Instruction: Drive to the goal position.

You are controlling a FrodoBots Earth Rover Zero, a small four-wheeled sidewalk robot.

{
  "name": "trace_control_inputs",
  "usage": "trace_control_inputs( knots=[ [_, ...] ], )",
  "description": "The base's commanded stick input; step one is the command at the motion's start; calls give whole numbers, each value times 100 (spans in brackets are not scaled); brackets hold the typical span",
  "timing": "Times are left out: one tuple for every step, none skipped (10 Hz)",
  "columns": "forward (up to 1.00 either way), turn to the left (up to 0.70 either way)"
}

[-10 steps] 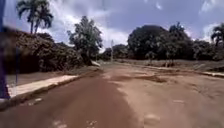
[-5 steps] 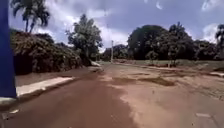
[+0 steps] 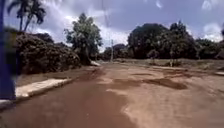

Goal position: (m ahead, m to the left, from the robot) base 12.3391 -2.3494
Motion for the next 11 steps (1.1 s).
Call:
trace_control_inputs(
  knots=[
    [100,0],
    [100,0],
    [100,0],
    [100,0],
    [100,0],
    [100,0],
    [100,0],
    [100,0],
    [100,0],
    [100,0],
    [100,0]
  ],
)
